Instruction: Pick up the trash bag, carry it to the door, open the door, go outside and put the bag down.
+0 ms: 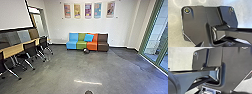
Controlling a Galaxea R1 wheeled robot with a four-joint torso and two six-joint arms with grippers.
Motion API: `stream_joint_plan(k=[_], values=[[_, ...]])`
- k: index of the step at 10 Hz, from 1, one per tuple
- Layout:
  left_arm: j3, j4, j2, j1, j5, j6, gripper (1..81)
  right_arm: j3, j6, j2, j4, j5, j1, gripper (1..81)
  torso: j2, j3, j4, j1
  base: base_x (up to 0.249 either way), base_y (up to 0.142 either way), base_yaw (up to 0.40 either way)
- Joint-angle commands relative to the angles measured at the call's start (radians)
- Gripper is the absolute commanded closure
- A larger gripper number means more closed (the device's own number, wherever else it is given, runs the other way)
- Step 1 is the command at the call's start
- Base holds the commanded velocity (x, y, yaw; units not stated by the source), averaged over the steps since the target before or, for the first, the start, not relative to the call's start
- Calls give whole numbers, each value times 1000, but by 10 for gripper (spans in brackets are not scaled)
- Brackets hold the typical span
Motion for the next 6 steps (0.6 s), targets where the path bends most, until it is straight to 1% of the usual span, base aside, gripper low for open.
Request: stream_joint_plan(k=[1,6], values=[[6,-5,-1,-47,51,-1,10,18,-3,-11,6,-61,37,10,0,0,0,0,170,0,0],[9,-7,2,-47,37,-1,10,25,-3,-39,6,-58,28,10,0,0,0,0,180,0,0]])
